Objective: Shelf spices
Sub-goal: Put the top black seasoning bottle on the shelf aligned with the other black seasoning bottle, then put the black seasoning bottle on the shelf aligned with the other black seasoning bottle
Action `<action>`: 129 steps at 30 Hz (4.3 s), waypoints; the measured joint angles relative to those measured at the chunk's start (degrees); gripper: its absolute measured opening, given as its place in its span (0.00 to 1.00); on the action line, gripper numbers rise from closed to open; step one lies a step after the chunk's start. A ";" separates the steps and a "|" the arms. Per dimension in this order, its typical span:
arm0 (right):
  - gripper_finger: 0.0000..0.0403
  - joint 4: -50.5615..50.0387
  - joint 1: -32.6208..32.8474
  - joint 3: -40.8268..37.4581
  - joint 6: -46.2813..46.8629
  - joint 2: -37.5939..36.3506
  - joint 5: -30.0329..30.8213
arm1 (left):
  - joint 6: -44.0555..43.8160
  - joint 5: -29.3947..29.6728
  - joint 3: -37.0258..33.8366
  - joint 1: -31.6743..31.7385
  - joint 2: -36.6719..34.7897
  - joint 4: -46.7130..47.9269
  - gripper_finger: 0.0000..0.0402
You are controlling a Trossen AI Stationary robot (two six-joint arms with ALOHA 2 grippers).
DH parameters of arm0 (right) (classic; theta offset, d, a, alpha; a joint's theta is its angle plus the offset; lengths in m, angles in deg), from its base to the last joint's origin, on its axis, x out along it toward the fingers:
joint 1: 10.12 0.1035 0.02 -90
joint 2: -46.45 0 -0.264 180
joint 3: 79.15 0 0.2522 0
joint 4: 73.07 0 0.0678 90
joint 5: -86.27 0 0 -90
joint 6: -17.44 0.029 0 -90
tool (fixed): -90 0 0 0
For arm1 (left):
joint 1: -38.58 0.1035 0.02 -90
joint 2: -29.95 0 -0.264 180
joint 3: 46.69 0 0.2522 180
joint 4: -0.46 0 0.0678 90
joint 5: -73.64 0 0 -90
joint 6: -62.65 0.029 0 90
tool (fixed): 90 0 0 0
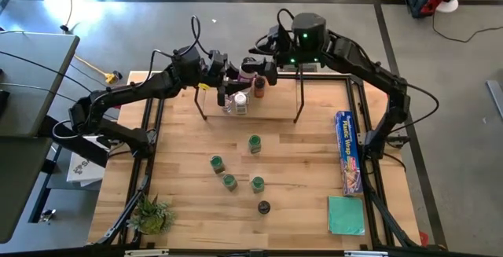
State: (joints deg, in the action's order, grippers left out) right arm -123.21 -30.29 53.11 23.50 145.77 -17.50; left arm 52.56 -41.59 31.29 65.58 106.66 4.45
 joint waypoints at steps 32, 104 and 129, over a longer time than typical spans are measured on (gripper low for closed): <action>0.47 -6.34 0.23 0.59 0.53 0.56 4.24 | 1.04 -2.38 0.09 4.90 -1.06 7.29 0.65; 0.15 2.95 0.22 -39.86 10.51 1.31 17.17 | 7.30 3.76 0.04 15.63 -17.68 30.34 0.70; 0.14 9.81 -0.78 -41.48 13.66 -3.60 14.04 | 5.46 3.73 0.04 15.63 -17.75 31.48 0.70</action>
State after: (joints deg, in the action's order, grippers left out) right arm -113.40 -31.07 11.63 37.17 142.17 -3.46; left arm 58.02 -37.86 31.34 81.21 88.90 35.93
